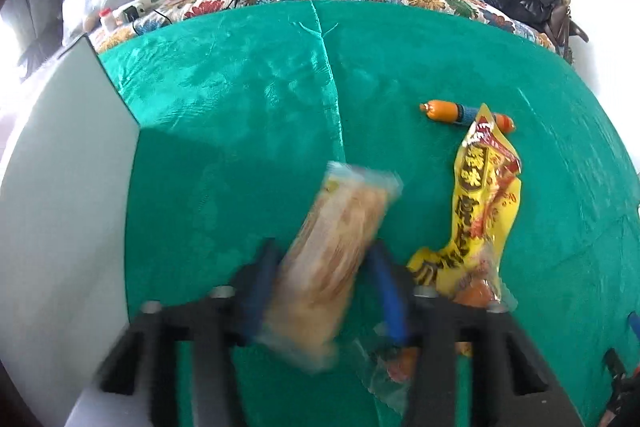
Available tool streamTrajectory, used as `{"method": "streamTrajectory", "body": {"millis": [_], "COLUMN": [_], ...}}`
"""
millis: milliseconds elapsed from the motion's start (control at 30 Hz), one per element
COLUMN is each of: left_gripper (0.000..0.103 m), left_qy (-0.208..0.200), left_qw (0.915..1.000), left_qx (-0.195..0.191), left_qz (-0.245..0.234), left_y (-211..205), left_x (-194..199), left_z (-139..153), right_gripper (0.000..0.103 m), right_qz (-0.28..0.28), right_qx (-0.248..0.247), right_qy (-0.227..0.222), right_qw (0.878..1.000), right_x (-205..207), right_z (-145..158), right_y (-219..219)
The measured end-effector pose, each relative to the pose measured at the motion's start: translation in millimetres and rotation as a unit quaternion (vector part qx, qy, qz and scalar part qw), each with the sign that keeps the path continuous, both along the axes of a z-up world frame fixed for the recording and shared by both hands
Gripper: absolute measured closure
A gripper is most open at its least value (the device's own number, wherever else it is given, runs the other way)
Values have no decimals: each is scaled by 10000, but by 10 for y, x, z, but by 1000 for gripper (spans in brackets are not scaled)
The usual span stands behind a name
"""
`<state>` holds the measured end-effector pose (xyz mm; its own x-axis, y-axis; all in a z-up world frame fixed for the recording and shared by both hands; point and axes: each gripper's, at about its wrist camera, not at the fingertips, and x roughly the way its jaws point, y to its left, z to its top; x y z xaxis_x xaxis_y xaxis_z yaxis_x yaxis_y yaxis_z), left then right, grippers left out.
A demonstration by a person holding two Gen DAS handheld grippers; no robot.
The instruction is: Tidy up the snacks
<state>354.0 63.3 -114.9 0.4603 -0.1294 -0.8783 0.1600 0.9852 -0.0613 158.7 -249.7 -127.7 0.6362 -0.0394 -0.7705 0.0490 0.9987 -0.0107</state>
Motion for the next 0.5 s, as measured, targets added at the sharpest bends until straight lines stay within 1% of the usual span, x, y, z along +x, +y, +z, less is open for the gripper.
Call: {"method": "streamTrajectory", "body": {"millis": [33,67,167,267,333,400,500], "left_gripper": [80,82,82,82,82,82,83], "left_qy": [29,46,-38,-72,-124,-218,-372], "left_qw": [9999,9998,9997,9989,9987,9984,9964], "left_qx": [-120,-198,-222,-457,-495,-496,-403], "left_qz": [20,67,84,-75,-54,157,648], "left_y": [-9,-28,-194,-403,-485,-478,-351], "left_x": [-56,-167,-588,-1089,-1394,-1662,-1911], "left_z": [3,11,31,10,2,9,26], "right_gripper": [9,9,9,9,9,9,9], "right_qz": [-1,4,5,6,7,10,9], "right_qx": [0,1,2,2,2,-1,-3], "right_qy": [-1,2,3,3,0,-1,-1], "right_qw": [10000,10000,10000,10000,10000,10000,10000], "right_x": [-2,-1,-2,-3,-7,-4,-4], "right_z": [3,2,3,3,5,5,5], "right_y": [-6,1,8,7,14,6,11]}}
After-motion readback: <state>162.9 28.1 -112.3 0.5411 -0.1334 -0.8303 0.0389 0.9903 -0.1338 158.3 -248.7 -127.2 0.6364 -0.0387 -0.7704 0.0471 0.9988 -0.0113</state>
